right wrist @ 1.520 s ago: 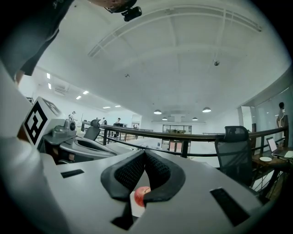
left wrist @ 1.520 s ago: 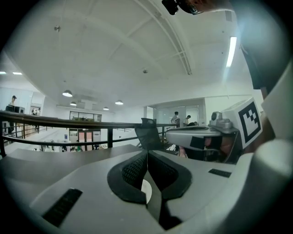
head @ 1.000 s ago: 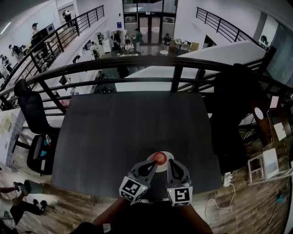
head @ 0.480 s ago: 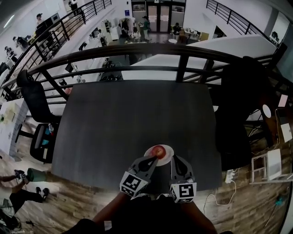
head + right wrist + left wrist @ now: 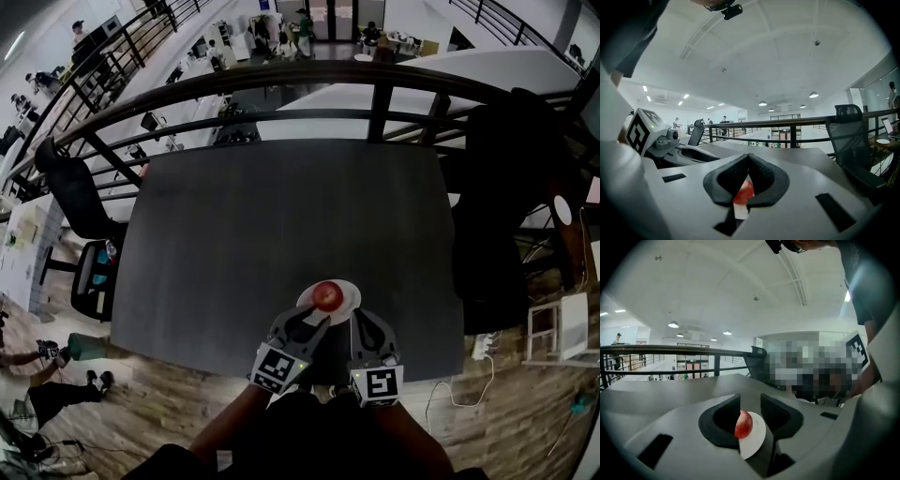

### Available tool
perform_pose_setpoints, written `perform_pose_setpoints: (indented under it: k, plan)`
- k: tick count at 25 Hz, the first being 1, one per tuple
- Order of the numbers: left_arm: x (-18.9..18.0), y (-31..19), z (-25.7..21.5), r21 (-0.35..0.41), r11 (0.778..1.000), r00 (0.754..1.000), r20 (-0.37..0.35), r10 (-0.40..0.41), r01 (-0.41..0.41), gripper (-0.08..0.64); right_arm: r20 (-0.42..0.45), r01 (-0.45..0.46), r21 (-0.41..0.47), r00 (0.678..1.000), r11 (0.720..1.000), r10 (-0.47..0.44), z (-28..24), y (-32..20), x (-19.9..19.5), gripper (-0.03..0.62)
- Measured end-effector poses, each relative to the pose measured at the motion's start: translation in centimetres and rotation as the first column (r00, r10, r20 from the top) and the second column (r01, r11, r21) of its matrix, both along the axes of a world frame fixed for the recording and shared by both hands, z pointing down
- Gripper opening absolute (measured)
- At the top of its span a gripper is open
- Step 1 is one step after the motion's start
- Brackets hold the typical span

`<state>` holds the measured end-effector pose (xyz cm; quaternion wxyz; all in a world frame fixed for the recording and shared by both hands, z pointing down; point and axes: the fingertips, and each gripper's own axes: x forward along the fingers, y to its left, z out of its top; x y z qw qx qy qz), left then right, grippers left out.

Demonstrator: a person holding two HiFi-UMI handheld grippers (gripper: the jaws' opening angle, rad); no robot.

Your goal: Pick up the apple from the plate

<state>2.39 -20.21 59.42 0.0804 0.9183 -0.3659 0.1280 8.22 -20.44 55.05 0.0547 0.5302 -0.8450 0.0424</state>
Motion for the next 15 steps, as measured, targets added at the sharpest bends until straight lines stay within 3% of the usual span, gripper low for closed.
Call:
perform_pose_setpoints:
  k: [6, 11, 15]
  plan:
    - [-0.2, -0.5, 2.9, -0.078, 0.997, 0.997, 0.074, -0.022, 0.027, 0.227, 0.014, 0.037, -0.01, 0.999, 0.999, -0.037, 0.9, -0.1, -0.5, 0.025]
    - [0.4, -1.8, 7.3, -0.16, 0.987, 0.984, 0.174, 0.044, -0.016, 0.333, 0.01, 0.039, -0.031, 0.999, 0.999, -0.039, 2.7, -0.2, -0.1, 0.025]
    - [0.3, -2.5, 9.6, -0.214, 0.977, 0.968, 0.237, 0.076, -0.025, 0.378, 0.034, 0.05, -0.044, 0.998, 0.998, -0.049, 3.2, -0.2, -0.6, 0.025]
